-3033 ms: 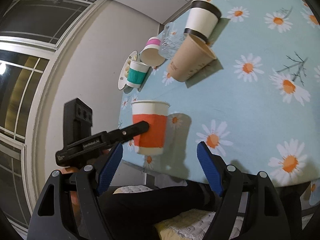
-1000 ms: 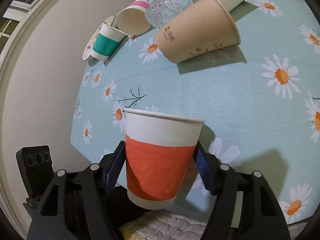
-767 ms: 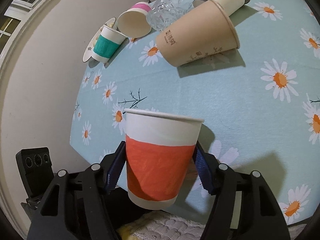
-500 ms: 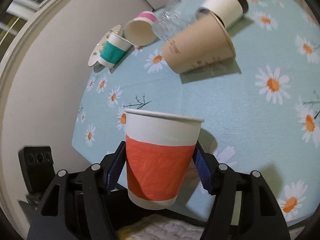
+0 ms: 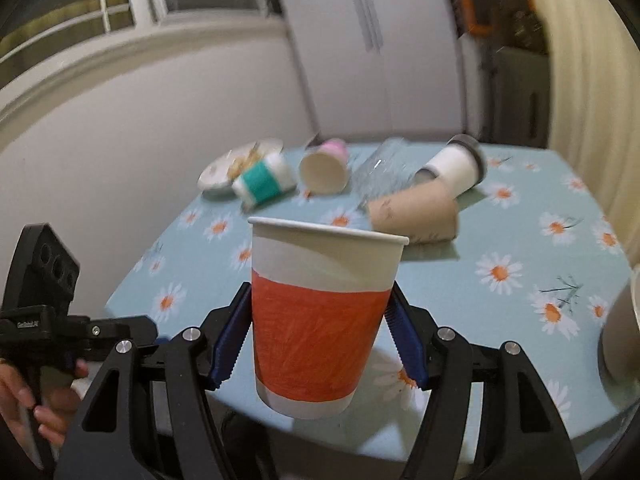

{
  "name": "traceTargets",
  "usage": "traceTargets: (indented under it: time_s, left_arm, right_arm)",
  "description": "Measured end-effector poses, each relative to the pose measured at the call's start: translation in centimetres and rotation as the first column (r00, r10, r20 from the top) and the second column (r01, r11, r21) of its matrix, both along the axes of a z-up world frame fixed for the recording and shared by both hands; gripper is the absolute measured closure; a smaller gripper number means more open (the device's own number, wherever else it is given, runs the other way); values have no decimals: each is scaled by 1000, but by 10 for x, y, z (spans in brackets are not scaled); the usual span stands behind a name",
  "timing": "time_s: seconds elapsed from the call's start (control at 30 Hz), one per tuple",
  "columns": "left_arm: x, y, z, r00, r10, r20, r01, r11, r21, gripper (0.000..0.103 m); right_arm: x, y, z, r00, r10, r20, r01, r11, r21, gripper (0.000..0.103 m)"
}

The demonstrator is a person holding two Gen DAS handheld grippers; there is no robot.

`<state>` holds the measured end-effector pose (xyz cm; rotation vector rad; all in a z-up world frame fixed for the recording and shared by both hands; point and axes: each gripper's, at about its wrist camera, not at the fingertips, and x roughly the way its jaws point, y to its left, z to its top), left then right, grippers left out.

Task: Flip cup upright
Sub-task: 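Lift the orange-banded cup with the right gripper and rotate it rim-up, then lower the upright cup onto the tablecloth and open the right gripper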

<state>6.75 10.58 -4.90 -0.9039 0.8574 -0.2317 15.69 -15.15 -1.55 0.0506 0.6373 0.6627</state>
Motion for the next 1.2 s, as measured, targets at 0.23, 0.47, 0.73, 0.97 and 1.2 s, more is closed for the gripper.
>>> traceTargets:
  time_s: [0.23,0.47,0.73,0.97,1.2]
  left_arm:
    - [-2,5,-2,1000,14,-2,-14,1000,-6,29]
    - [-5,7,-3,1000,28,-1,-28,1000,-8,29]
    - [-1,2,-4,1000,22,-15,-21,999,25,29]
    - [1,2,-5,1000,23,-18,-22,999,33,29]
    - [2,2,-5,999,26,-21,-25,999,48,29]
  right_arm:
    - [-23,3,-19,959,-159,235,159,987,19,38]
    - [-22,20,-48,928,-193,318,221,974,-54,38]
    - [-18,31,-65,922,-177,344,219,972,-87,38]
    - [-24,35,-71,930,-157,333,202,974,-106,39]
    - [-28,35,-71,936,-156,315,197,975,-105,38]
